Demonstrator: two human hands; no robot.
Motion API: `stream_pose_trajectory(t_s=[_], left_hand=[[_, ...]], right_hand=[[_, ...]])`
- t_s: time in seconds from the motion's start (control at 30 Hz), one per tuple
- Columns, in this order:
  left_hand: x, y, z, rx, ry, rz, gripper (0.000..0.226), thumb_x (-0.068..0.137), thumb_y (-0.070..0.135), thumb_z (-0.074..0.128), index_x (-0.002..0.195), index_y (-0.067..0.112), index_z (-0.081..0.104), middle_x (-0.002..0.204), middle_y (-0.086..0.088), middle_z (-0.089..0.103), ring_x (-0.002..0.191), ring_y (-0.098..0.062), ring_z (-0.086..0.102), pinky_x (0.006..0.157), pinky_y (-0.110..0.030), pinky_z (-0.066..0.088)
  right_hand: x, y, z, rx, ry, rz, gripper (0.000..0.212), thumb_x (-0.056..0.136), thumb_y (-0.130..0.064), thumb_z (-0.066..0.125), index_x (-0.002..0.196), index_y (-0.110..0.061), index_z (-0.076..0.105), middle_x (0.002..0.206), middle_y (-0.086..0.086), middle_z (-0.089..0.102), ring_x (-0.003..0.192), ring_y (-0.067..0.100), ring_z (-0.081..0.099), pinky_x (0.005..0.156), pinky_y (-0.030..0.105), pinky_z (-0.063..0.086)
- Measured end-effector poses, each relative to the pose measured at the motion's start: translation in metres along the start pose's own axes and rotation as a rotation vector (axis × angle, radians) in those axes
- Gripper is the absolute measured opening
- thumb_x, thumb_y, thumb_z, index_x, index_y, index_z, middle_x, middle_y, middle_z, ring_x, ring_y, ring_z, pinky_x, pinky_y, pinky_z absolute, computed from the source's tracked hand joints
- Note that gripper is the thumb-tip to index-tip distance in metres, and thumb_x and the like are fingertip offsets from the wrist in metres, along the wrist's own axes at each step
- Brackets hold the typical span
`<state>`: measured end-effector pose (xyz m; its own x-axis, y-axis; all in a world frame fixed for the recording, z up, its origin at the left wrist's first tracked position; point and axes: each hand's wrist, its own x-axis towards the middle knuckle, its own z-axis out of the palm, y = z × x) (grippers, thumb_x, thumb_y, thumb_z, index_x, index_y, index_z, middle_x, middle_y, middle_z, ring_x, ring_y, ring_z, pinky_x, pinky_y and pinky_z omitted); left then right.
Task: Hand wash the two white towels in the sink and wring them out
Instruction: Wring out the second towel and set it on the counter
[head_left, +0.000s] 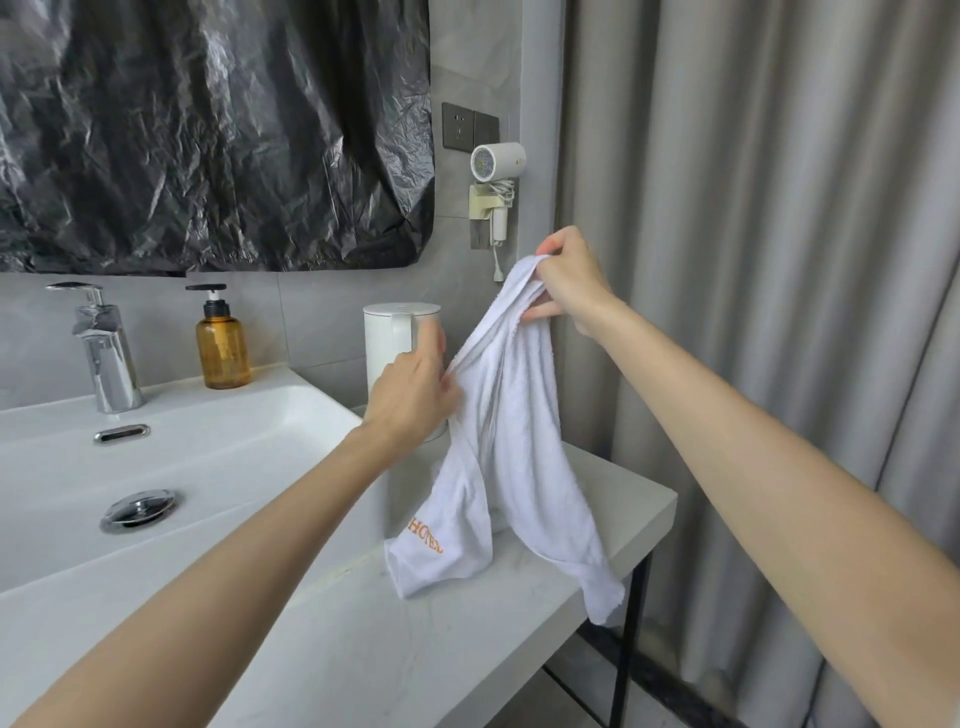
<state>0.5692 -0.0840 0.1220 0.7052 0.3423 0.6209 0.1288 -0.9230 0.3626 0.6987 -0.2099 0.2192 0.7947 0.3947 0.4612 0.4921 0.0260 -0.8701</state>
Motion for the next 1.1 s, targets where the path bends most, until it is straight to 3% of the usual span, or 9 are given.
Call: stream_pose_trajectory(t_s=[0.07,0.17,0.27,0.37,0.47,0.6,0.8,1.0,1.1], left_hand=[[-0.013,0.003,-0.001,-0.071,-0.035,0.026,0.018,0.09,0.014,0.044,0.095,0.025,0.031,0.089,-0.002,0.052,0.072,-0.034,0.046,0.066,-0.042,0.039],[-0.022,-0.005,0.002,-0.306,-0.13,-0.181,0.01,0.084,0.032,0.049,0.088,0.024,0.043,0.086,0.001,0.052,0.073,-0.024,0.045,0.064,-0.039,0.034],[-0.02,-0.012,0.012,-0.338,-0.056,-0.112,0.034,0.075,-0.001,0.042,0.085,0.02,0.067,0.095,0.002,0.04,0.071,-0.01,0.043,0.062,-0.019,0.035],[-0.016,-0.004,0.023,-0.343,-0.042,-0.022,0.059,0.082,-0.017,0.028,0.094,0.017,0.075,0.093,0.006,0.035,0.085,0.002,0.044,0.08,-0.014,0.038],[-0.017,0.005,0.035,-0.404,-0.169,-0.086,0.033,0.099,0.006,0.041,0.12,0.016,0.064,0.102,0.006,0.034,0.091,0.006,0.044,0.092,-0.018,0.034],[-0.025,0.006,0.057,-0.394,-0.188,-0.114,0.03,0.091,0.04,0.063,0.114,0.02,0.063,0.115,0.007,0.038,0.091,0.007,0.045,0.086,-0.014,0.032],[-0.053,0.002,0.081,-0.015,-0.179,-0.208,0.017,0.087,0.038,0.06,0.097,0.028,0.068,0.107,0.007,0.053,0.096,-0.021,0.059,0.08,-0.03,0.042],[-0.053,-0.012,0.087,-0.024,-0.196,-0.29,0.009,0.087,0.022,0.052,0.079,0.019,0.057,0.098,-0.002,0.056,0.089,-0.03,0.059,0.074,-0.032,0.044],[-0.032,-0.03,0.065,-0.037,-0.142,-0.288,0.003,0.091,0.012,0.048,0.089,0.01,0.049,0.103,-0.015,0.053,0.096,-0.038,0.057,0.077,-0.036,0.039]], right_hand=[[0.001,0.0,-0.002,-0.017,0.019,-0.008,0.019,0.087,0.0,0.031,0.095,-0.014,0.042,0.11,0.009,0.047,0.088,0.03,0.062,0.048,0.034,0.058],[-0.001,0.005,0.0,-0.1,0.018,-0.033,0.021,0.083,0.0,0.029,0.085,-0.018,0.039,0.106,0.011,0.05,0.082,0.03,0.061,0.041,0.026,0.051],[-0.004,0.014,0.007,-0.101,-0.016,-0.013,0.021,0.083,0.001,0.027,0.09,-0.013,0.041,0.103,0.011,0.048,0.073,0.029,0.06,0.038,0.026,0.05],[-0.004,0.02,0.014,0.029,-0.018,0.065,0.021,0.086,0.002,0.026,0.087,-0.013,0.04,0.104,0.014,0.048,0.065,0.027,0.061,0.041,0.032,0.054],[0.001,0.019,0.014,0.244,-0.016,0.15,0.025,0.09,0.005,0.025,0.083,-0.015,0.039,0.094,0.017,0.051,0.058,0.026,0.06,0.038,0.028,0.05],[0.006,0.014,0.011,0.411,0.02,0.165,0.03,0.091,0.007,0.022,0.082,-0.015,0.041,0.073,0.009,0.047,0.045,0.014,0.052,0.041,0.025,0.048],[0.007,0.025,0.003,0.514,0.091,0.165,0.029,0.091,0.01,0.02,0.095,-0.009,0.042,0.073,0.007,0.044,0.036,0.007,0.044,0.04,0.019,0.045],[0.001,0.044,-0.008,0.477,0.167,0.134,0.031,0.09,0.009,0.021,0.089,-0.011,0.044,0.073,0.006,0.046,0.053,0.015,0.047,0.045,0.024,0.05],[0.004,0.062,-0.02,0.419,0.347,0.145,0.032,0.086,0.008,0.023,0.089,-0.01,0.049,0.078,0.006,0.05,0.058,0.016,0.054,0.043,0.026,0.052]])
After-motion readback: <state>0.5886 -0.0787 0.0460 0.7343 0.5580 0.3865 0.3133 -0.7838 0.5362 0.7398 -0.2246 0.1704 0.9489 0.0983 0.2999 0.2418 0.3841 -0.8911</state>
